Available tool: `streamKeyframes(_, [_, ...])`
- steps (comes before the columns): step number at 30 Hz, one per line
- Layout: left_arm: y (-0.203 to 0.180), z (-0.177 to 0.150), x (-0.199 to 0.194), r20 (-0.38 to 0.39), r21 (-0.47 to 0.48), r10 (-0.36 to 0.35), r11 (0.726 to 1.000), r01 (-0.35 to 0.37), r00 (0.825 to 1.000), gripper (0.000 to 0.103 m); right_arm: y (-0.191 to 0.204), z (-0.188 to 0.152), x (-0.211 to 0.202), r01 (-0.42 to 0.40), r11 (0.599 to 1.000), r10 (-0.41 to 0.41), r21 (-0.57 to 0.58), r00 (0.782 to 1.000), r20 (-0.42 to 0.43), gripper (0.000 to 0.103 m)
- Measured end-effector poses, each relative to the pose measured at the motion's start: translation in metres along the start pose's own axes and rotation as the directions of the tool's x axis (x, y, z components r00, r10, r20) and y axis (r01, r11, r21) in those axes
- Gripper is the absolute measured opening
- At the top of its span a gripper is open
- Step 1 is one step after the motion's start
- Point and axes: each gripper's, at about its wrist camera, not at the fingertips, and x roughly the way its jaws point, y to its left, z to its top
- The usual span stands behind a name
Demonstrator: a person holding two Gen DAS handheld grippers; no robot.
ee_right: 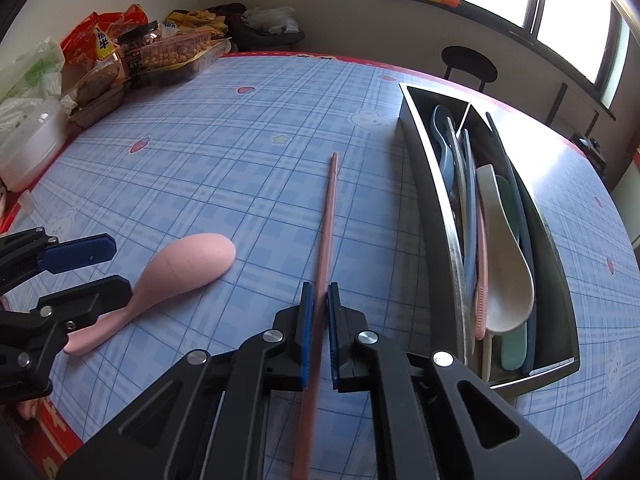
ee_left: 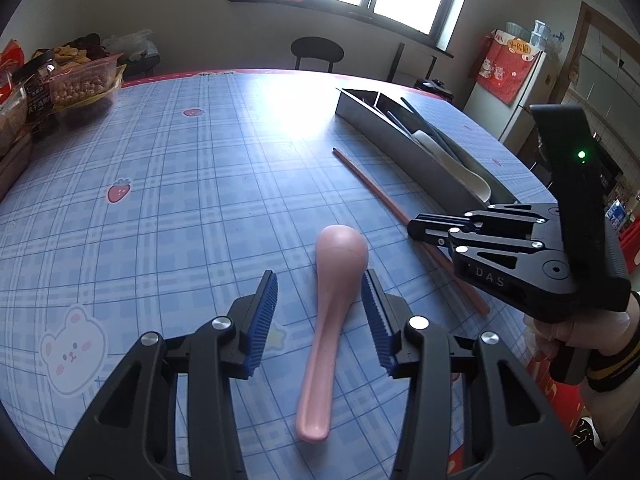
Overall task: Organize utensils
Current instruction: 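Grasp the pink spoon with the left tool while the right tool grasps the pink chopstick, then lift and carry the pink spoon and pink chopstick toward the tray with both tools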
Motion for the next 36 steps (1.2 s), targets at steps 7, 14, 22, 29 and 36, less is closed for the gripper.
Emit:
streamKeyframes(7, [-0.006, 0.002, 0.019, -0.067, 0.031, 0.042, 0.999, -0.040, 0.997, 0.045, -0.002, -0.007, -0.005, -0.064, 0.998, 0.064, 0.007, 0.998, 0.008, 0.007])
streamKeyframes(14, [-0.004, 0.011, 0.027, -0.074, 0.019, 0.051, 0.999, -0.050, 0.996, 0.045, -0.007, -0.012, -0.007, -0.103, 0.994, 0.102, 0.021, 0.994, 0.035, 0.007])
streamKeyframes(22, [-0.012, 0.018, 0.035, -0.079, 0.014, 0.083, 0.997, -0.082, 0.993, 0.034, -0.011, -0.014, -0.007, -0.133, 0.991, 0.131, 0.028, 0.990, 0.048, 0.007])
streamKeyframes(29, [-0.021, 0.014, 0.030, -0.074, 0.038, 0.091, 0.995, -0.089, 0.993, 0.033, -0.010, -0.015, -0.007, -0.159, 0.987, 0.158, 0.020, 0.986, 0.050, 0.007])
streamKeyframes(36, [-0.040, 0.003, 0.024, -0.070, 0.116, 0.092, 0.990, -0.083, 0.993, 0.021, -0.008, -0.015, -0.007, -0.188, 0.982, 0.187, 0.007, 0.981, 0.048, 0.007])
